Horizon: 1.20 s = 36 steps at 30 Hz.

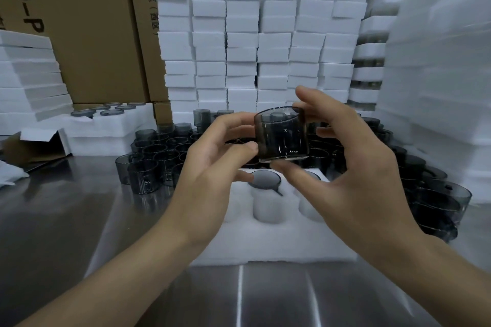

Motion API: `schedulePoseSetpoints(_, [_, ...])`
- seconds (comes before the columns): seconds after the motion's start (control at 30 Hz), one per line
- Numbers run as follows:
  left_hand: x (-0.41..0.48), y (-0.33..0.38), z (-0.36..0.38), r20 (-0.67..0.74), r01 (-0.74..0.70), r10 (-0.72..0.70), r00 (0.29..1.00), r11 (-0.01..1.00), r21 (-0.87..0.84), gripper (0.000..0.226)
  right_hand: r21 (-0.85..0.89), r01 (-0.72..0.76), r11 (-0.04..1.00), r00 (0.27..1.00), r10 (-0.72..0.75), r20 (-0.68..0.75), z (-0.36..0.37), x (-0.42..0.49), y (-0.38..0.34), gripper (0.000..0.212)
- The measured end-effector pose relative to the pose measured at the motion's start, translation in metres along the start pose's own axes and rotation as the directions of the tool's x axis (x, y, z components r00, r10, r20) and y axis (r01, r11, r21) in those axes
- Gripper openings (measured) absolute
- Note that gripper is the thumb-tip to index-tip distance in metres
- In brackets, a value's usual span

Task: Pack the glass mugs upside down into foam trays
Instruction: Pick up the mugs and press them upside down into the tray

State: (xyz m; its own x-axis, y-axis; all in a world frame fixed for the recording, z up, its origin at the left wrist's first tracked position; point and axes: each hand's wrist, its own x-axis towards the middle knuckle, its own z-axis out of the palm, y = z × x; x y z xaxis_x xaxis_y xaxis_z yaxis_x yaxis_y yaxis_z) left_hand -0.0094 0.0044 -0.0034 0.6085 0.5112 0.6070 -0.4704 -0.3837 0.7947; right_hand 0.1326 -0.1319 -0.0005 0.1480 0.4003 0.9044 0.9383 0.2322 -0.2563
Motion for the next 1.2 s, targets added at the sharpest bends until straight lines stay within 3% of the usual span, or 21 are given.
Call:
schedulePoseSetpoints(0.17, [-0.002, 0.002, 0.001, 0.032, 0.071, -0.071, 0.997, 0.997, -0.003, 0.033, -0.033, 0.082, 0.996, 0.996, -0.082, 0.019, 0.003, -0.004, 0.002, 0.081])
schedulePoseSetpoints(0.3, [0.002, 0.002, -0.003, 0.045, 0.128, -0.124, 0.991, 0.987, -0.095, 0.042, 0.035, -0.079, 0.996, 0.996, 0.077, 0.053, 0.003, -0.003, 0.003, 0.067])
schedulePoseSetpoints(0.37, [0.003, 0.002, -0.004, 0.088, 0.160, -0.145, 0.986, 0.968, -0.191, 0.047, 0.045, -0.107, 0.993, 0.992, 0.103, 0.073, 0.003, -0.002, 0.003, 0.052])
schedulePoseSetpoints(0.5, [0.003, 0.003, -0.004, 0.130, 0.184, -0.155, 0.979, 0.951, -0.248, 0.055, 0.153, -0.148, 0.977, 0.987, 0.136, 0.085, 0.002, 0.000, -0.002, 0.045])
schedulePoseSetpoints(0.77, [0.003, 0.003, -0.007, 0.177, 0.192, -0.154, 0.972, 0.955, -0.225, 0.051, 0.148, -0.085, 0.985, 0.996, 0.079, 0.048, 0.003, -0.002, -0.002, 0.061])
schedulePoseSetpoints(0.93, [0.003, 0.001, -0.005, 0.148, 0.079, -0.066, 0.987, 0.993, -0.087, 0.052, 0.070, -0.019, 0.997, 1.000, 0.018, 0.011, 0.003, -0.002, 0.007, 0.066])
schedulePoseSetpoints(1.1, [0.009, -0.001, -0.015, 0.074, -0.123, 0.108, 0.991, 0.963, 0.239, 0.049, -0.037, -0.026, 0.999, 0.997, 0.028, 0.069, 0.004, -0.004, 0.017, 0.078])
schedulePoseSetpoints(1.2, [0.018, -0.004, -0.036, -0.031, -0.056, 0.078, 0.997, 0.894, 0.444, 0.056, -0.152, -0.084, 0.985, 0.984, 0.106, 0.142, 0.004, -0.005, 0.023, 0.079])
